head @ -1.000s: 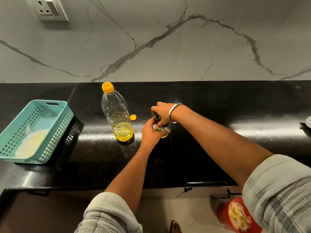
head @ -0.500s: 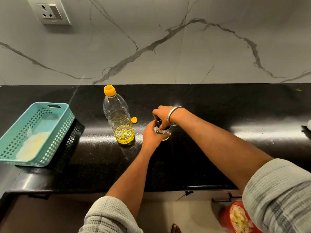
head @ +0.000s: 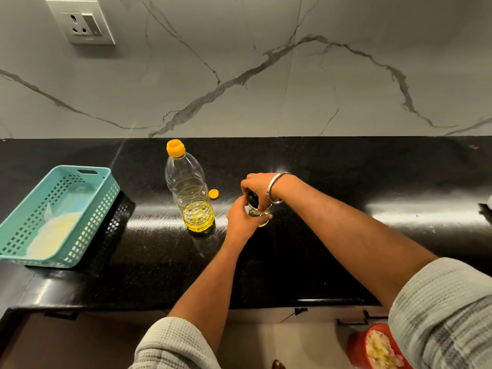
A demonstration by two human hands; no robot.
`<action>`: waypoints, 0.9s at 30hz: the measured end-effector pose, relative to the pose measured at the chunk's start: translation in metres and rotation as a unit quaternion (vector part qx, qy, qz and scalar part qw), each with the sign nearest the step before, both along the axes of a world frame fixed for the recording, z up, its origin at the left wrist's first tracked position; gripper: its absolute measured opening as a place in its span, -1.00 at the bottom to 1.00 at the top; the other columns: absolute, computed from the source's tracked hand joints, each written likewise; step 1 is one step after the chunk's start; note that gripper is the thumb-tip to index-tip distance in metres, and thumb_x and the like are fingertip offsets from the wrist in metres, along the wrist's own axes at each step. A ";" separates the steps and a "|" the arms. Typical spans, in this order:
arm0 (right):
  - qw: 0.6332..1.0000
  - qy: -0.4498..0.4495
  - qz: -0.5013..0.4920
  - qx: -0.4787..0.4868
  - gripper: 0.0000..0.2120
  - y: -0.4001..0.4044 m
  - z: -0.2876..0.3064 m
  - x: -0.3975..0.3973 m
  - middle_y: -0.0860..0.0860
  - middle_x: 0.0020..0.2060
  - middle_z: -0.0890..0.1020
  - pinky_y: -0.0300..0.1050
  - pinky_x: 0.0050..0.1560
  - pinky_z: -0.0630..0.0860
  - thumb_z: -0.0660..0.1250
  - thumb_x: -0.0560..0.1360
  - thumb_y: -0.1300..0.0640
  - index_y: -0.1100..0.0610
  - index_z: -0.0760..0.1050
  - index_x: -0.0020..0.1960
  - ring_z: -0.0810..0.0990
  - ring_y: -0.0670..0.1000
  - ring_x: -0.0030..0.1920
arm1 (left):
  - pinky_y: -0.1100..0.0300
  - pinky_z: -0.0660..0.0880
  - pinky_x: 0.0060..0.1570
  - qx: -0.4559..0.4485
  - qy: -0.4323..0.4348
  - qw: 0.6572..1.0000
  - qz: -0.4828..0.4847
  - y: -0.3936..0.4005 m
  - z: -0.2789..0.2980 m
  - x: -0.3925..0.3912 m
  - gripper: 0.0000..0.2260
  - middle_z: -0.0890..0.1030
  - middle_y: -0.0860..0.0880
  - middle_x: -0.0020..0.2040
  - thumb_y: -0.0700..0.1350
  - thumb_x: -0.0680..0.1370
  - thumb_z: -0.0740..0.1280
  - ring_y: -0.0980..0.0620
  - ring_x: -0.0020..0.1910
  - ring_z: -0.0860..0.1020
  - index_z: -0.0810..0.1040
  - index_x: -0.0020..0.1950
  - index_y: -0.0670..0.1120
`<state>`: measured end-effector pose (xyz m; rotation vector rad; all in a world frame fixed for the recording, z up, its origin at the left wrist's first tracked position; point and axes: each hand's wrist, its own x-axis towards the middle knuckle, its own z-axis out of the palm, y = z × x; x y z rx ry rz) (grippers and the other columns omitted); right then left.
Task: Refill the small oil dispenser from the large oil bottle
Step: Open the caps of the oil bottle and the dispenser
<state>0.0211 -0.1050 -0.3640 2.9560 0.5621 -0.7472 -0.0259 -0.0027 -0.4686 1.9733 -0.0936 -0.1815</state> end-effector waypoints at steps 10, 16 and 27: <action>0.989 -0.050 -0.093 0.106 -0.49 -0.030 0.014 0.013 0.03 0.13 0.45 -0.07 0.07 0.52 0.50 0.35 0.02 0.04 0.40 0.22 0.50 0.06 0.09 | 0.29 0.38 0.07 0.006 -0.002 1.000 0.003 0.000 -0.006 0.002 -0.37 0.52 0.13 0.13 -0.08 0.29 0.60 0.18 0.11 0.48 0.46 0.32 -0.02; 0.971 -0.107 -0.189 0.103 -0.51 -0.057 -0.014 0.024 0.07 0.17 0.43 0.04 0.13 0.52 0.50 0.35 0.00 0.06 0.38 0.19 0.52 0.12 0.08 | 0.09 0.47 0.23 0.015 -0.013 1.000 0.013 0.000 -0.013 0.005 -0.31 0.56 0.10 0.20 0.02 0.23 0.62 0.14 0.18 0.51 0.48 0.32 0.01; 0.975 -0.068 -0.197 0.081 -0.39 -0.070 -0.077 0.040 0.09 0.21 0.40 0.06 0.23 0.46 0.59 0.24 0.14 0.10 0.40 0.20 0.48 0.16 0.18 | 0.18 0.46 0.19 0.011 -0.047 0.999 -0.001 0.000 -0.014 0.008 -0.42 0.56 0.14 0.17 -0.01 0.27 0.60 0.18 0.16 0.50 0.50 0.25 0.05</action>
